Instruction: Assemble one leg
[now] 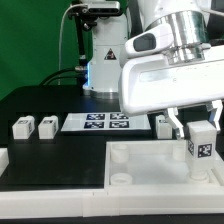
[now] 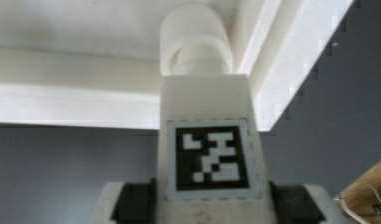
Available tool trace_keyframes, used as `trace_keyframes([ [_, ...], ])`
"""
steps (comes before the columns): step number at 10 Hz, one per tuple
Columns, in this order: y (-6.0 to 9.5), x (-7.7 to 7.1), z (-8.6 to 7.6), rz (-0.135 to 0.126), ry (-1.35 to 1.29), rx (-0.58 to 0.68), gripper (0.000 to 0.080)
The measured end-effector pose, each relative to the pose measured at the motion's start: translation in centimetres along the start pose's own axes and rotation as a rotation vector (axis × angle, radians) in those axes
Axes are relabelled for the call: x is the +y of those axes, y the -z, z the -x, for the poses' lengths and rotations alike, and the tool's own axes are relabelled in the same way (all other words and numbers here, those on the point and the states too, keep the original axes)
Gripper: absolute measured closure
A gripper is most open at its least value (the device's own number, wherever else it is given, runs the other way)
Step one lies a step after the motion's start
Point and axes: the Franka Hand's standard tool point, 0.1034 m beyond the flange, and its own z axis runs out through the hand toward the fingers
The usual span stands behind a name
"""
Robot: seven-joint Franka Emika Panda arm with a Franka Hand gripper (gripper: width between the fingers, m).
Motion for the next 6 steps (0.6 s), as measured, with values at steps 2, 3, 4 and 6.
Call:
trace_keyframes([
  [2, -0.61, 0.02, 0.6, 0.0, -0.001, 0.002, 0.0508],
  [3, -0.93, -0.02, 0.82, 0.001, -0.001, 0.01, 0.0508],
  [4, -1.03, -0.15, 0.74, 0.003, 0.0, 0.031, 0.0508],
  [6, -1.07, -0.56, 0.72, 0.001, -0.002, 0.038, 0.0508],
])
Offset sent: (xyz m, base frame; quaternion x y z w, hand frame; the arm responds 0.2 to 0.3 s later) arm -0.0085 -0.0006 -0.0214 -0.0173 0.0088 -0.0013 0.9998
